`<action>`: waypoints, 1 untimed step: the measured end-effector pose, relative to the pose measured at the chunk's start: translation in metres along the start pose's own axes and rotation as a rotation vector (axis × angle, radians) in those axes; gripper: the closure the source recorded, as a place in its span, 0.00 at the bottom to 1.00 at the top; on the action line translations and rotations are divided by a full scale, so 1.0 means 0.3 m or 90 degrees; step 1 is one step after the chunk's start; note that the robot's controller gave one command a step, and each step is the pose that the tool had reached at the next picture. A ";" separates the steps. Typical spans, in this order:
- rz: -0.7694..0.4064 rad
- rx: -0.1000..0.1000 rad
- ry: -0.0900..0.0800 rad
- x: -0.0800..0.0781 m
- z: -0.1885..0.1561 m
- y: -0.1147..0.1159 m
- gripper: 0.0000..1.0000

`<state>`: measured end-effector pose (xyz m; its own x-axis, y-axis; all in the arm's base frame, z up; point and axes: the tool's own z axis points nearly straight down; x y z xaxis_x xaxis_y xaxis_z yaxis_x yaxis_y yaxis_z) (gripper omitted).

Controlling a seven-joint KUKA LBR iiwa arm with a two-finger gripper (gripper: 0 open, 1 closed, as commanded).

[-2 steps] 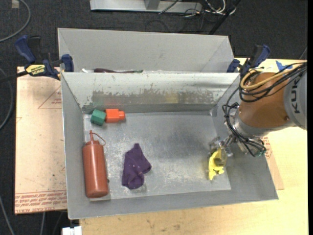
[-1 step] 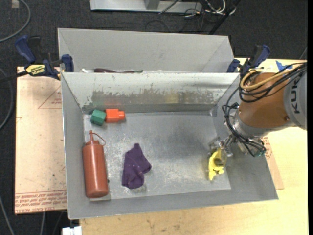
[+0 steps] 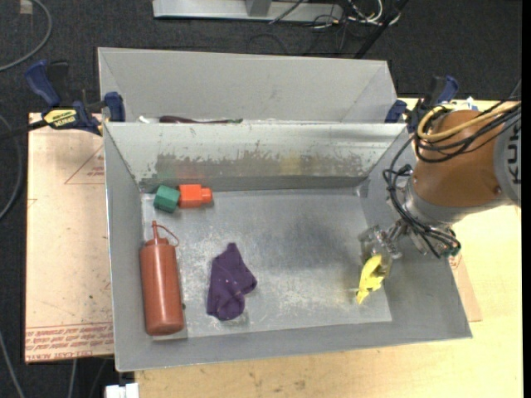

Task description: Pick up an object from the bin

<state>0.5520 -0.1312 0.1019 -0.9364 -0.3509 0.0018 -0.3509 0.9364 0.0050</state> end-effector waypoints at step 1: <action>-0.005 0.001 -0.002 0.001 -0.227 -0.014 1.00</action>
Offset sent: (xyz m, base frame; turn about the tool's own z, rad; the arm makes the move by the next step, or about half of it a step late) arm 0.0059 -0.0016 -0.0319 0.0429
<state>0.5534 -0.1354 0.1698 -0.9337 -0.3580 -0.0017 -0.3580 0.9337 0.0027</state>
